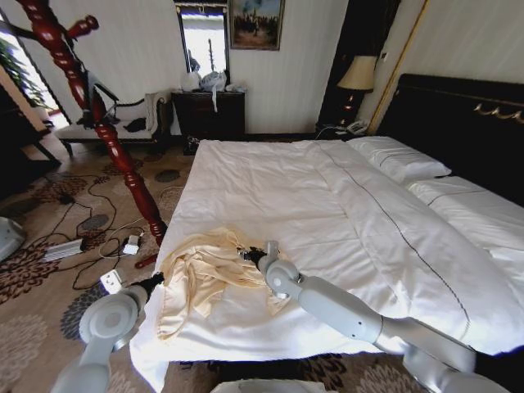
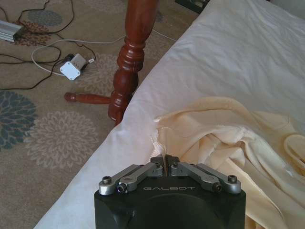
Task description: Pick up the clothes from the bed and hang them on the clothes hanger.
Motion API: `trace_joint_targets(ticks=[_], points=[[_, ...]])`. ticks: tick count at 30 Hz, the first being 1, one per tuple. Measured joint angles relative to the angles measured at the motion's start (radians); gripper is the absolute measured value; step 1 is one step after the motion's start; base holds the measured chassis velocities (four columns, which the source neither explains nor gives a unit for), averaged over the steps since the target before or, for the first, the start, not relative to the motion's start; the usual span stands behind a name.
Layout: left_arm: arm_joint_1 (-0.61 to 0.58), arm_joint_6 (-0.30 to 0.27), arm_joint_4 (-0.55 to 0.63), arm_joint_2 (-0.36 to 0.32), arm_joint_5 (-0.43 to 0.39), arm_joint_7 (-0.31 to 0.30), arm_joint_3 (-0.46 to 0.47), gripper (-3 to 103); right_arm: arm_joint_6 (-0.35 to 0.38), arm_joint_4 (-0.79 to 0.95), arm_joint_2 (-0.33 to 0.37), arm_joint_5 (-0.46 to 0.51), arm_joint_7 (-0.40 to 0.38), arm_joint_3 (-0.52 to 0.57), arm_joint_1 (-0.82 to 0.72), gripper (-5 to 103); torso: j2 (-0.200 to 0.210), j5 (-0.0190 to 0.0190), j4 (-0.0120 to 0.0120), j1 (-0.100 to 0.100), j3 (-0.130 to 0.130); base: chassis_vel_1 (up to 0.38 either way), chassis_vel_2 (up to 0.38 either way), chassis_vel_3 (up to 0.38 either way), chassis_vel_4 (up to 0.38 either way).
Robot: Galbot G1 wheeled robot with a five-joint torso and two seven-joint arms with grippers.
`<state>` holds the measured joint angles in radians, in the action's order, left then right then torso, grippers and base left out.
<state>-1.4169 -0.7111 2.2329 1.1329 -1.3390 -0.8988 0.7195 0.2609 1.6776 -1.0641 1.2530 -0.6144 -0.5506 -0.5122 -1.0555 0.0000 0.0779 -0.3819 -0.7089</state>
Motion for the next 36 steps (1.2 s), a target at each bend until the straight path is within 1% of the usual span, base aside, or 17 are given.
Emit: trace_joint_targets(ticks=[3,7,10,11,12,16,21,23,24,26,28,29,30,31,33,34,36], points=[[0.0,0.0,0.0,0.0,0.0,-0.001,0.002,2,0.0,0.0,0.001,-0.002,0.0,-0.001,0.0,40,0.0,0.0,0.0,0.0,0.0,0.0,0.0,0.0,0.0],[0.001,0.001,0.002,-0.001,0.0,-0.003,0.005,2,0.006,-0.001,0.006,-0.024,-0.001,-0.008,0.003,18,0.0,0.0,0.0,0.0,0.0,0.0,0.0,0.0,0.0],[0.002,0.001,0.004,-0.001,0.0,-0.003,0.005,2,0.001,0.001,0.01,-0.029,0.002,-0.009,0.002,18,0.0,0.0,0.0,0.0,0.0,0.0,0.0,0.0,0.0],[0.002,0.002,0.004,-0.001,0.0,-0.004,0.006,2,-0.007,0.007,0.015,-0.036,0.01,-0.009,0.001,7,0.0,0.0,0.0,0.0,0.0,0.0,0.0,0.0,0.0],[0.002,0.002,0.005,-0.001,-0.001,-0.004,0.006,2,-0.017,0.009,0.019,-0.046,0.019,-0.012,0.0,3,0.0,0.0,0.0,0.0,0.0,0.0,0.0,0.0,0.0],[0.002,0.002,0.009,-0.004,-0.002,-0.004,0.006,2,-0.056,0.008,0.04,-0.101,0.065,-0.023,-0.004,1,0.0,0.0,-0.0001,0.0,0.0,0.0,0.0,0.0,0.0],[0.006,0.004,0.016,-0.012,-0.005,-0.001,0.008,2,-0.072,0.031,0.061,-0.102,0.078,-0.009,-0.011,1,0.0,0.0001,-0.0001,0.0,0.0,0.0,0.0,0.0,0.0],[0.021,0.017,0.02,-0.032,-0.006,0.019,0.015,2,-0.095,0.052,0.075,-0.103,0.098,0.021,-0.015,1,0.0,0.0,-0.0003,0.0,0.0,0.0,0.0,0.0,0.0],[0.063,0.033,0.02,-0.071,-0.013,0.042,0.023,2,-0.124,0.075,0.091,-0.102,0.128,0.072,-0.011,1,0.0,-0.0001,-0.0003,0.0,0.0,0.0,0.0,0.0,0.0],[0.079,0.037,0.019,-0.087,-0.018,0.047,0.024,2,-0.134,0.082,0.096,-0.1,0.14,0.09,-0.006,1,0.0,-0.0001,-0.0002,0.0,0.0,0.0,0.0,0.0,0.0],[0.159,0.056,0.002,-0.162,-0.048,0.07,0.023,2,-0.168,0.093,0.116,-0.084,0.19,0.138,0.023,1,0.0,-0.0001,0.0,0.0,0.0,0.0,0.0,0.0,0.0],[0.259,0.077,-0.039,-0.259,-0.072,0.105,0.006,2,-0.197,0.093,0.133,-0.061,0.243,0.173,0.063,1,0.0,-0.0002,0.0003,0.0,0.0,0.0,0.0,0.0,0.0],[0.296,0.086,-0.058,-0.294,-0.08,0.117,-0.003,2,-0.207,0.093,0.14,-0.049,0.261,0.184,0.081,1,0.0,0.0,0.0006,0.0,0.0,0.0,0.0,0.0,0.0],[0.296,0.086,-0.058,-0.294,-0.08,0.117,-0.003,2,-0.207,0.093,0.14,-0.049,0.261,0.184,0.081,1,0.0,0.0,0.0006,0.0,0.0,0.0,0.0,0.0,0.0],[0.447,0.111,-0.141,-0.408,-0.136,0.14,-0.057,2,-0.23,0.093,0.155,0.007,0.291,0.227,0.162,1,0.0,0.0,0.0001,0.0,0.0,0.0,0.0,0.0,0.0],[0.485,0.115,-0.159,-0.427,-0.152,0.142,-0.074,2,-0.232,0.091,0.157,0.019,0.291,0.236,0.182,1,0.0,0.0,0.0001,0.0,0.0,0.0,0.0,0.0,0.0],[0.661,0.138,-0.245,-0.505,-0.209,0.171,-0.146,2,-0.234,0.081,0.164,0.074,0.277,0.276,0.272,1,0.0,-0.0005,0.0002,-0.001,0.0,0.0,0.0,0.0,0.0]])
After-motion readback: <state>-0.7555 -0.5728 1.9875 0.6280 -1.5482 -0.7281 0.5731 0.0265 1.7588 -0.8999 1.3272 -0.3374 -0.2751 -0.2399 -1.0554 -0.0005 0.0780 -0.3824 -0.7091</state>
